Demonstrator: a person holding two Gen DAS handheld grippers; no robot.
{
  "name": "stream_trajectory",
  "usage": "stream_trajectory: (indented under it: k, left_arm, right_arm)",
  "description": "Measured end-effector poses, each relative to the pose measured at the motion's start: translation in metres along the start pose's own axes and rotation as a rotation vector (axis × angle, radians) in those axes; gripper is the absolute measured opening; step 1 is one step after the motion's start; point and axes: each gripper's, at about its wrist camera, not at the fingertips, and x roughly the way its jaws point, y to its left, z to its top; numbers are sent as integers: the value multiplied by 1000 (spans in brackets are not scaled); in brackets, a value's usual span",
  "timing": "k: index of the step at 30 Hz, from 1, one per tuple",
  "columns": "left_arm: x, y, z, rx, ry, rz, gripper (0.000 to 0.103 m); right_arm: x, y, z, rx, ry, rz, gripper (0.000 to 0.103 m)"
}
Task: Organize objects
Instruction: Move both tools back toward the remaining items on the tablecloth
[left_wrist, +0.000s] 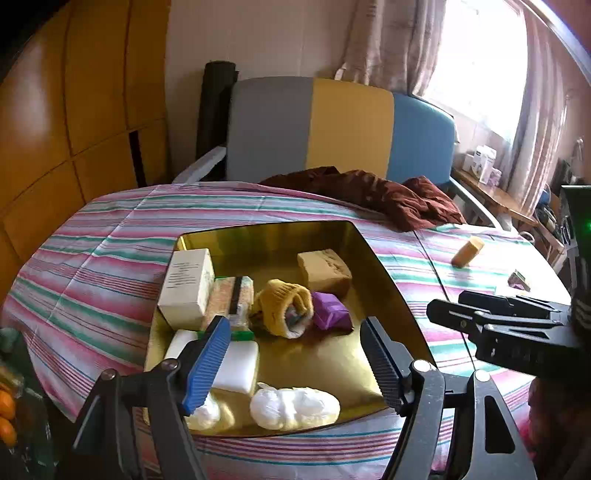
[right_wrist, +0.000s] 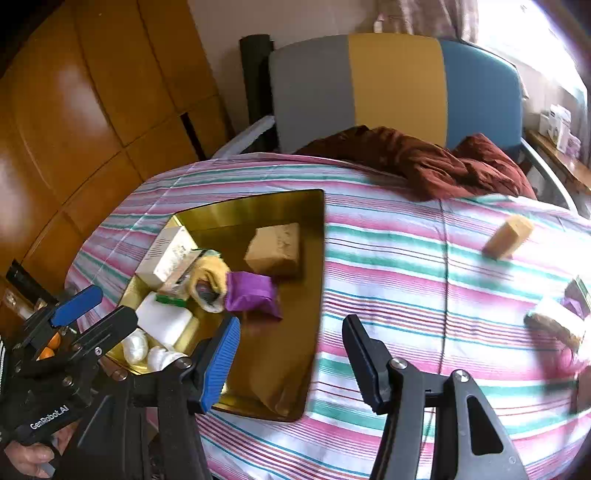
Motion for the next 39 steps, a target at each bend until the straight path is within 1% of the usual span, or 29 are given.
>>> stream_trajectory:
  k: [8, 13, 16, 22, 24, 29, 31, 35, 37, 39]
  left_arm:
    - [4, -22, -1, 64, 14, -36, 75]
    - [7, -43, 0, 118, 18, -78, 75]
    - [8, -54, 1, 145, 21, -104, 75]
    - [13, -77, -1, 191, 42, -150, 75]
    - [13, -84, -1, 203, 45, -160, 75]
    - [18, -102, -2, 234, 68, -198, 75]
    - [21, -109, -2, 249, 73, -202, 75]
    - [26, -126, -2, 284, 86, -225, 75]
    - [29, -134, -2, 293, 102, -246, 75]
    - [32, -140, -1, 296, 113, -253, 76]
  right_arm:
    - [-7, -35, -11, 74, 12, -51, 58]
    - [-13, -63, -20, 122, 34, -104, 58]
    - [-18, -82, -25, 165, 45, -119, 58]
    - [-42, -139, -37, 292, 63, -181, 58]
    - [-54, -162, -42, 340, 67, -214, 58]
    - [-93, -227, -59, 481, 52, -315, 58]
    - [-110, -254, -66, 533, 49, -373, 58]
    - [-129, -294, -77, 608, 64, -448, 58]
    - [-136, -308, -79, 642, 57, -486, 58]
    - [-140, -313, -75, 630, 38, -465, 58]
